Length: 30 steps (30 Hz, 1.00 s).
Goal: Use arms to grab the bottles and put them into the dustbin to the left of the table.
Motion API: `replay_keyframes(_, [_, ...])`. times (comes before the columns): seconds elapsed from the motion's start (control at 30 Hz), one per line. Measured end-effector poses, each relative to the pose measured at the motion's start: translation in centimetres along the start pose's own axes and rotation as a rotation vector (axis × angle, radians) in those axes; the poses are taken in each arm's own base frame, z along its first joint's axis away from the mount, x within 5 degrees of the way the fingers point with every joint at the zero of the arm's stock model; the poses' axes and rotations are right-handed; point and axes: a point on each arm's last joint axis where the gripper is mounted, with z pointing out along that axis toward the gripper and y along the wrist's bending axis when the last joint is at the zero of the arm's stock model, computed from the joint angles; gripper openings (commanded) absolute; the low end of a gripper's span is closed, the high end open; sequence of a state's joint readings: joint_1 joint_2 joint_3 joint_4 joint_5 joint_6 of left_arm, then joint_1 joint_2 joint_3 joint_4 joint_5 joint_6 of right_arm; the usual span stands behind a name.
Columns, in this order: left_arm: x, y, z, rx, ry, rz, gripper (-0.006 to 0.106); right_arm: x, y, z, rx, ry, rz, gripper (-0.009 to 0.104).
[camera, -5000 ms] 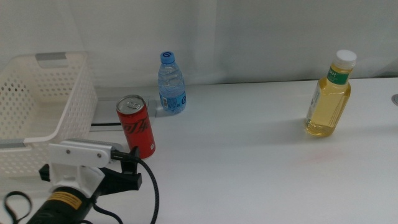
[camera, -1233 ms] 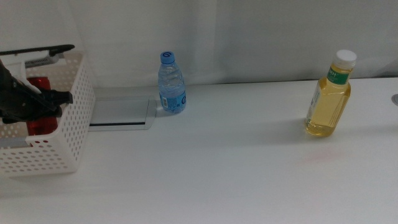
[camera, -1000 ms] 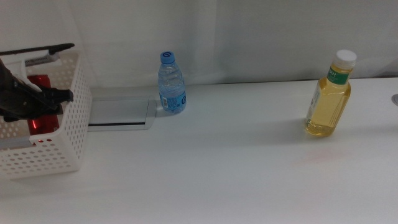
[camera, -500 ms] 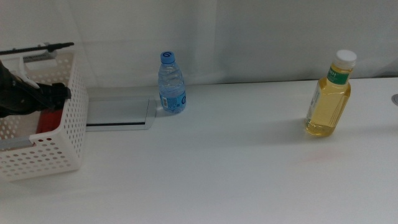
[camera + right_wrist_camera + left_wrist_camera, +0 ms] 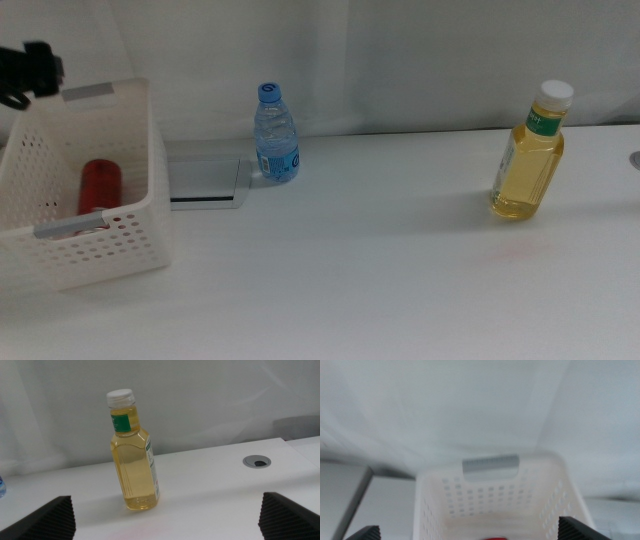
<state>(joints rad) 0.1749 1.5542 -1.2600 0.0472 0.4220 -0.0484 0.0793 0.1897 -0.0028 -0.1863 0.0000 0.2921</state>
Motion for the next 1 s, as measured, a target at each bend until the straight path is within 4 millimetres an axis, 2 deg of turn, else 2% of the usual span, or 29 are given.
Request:
replay_keyframes(0.23, [-0.8,-0.8,-3.4,0.019,-0.02,0.022,0.093,0.0,0.0,0.0,0.0,0.0,0.0,0.103])
replay_keyframes(0.4, [-1.9,-3.0,-8.5,0.087,-0.135,0.087,0.093,0.0,0.0,0.0,0.0,0.0,0.002,0.103])
replay_keyframes(0.53, [-0.9,-4.9,-12.8,0.175,-0.238,0.114,0.093,0.0,0.0,0.0,0.0,0.0,0.002,0.103])
replay_keyframes(0.67, [2.1,-6.4,-15.1,0.266,-0.329,0.141,0.093,0.0,0.0,0.0,0.0,0.0,0.002,0.103])
replay_keyframes(0.83, [8.6,-7.8,-16.3,0.405,-0.416,0.185,0.091,0.0,0.0,0.0,0.0,0.0,0.002,0.103])
replay_keyframes(1.0, [15.3,-8.9,-15.3,0.537,-0.432,0.236,0.091,0.0,0.0,0.0,0.0,0.0,0.002,0.103])
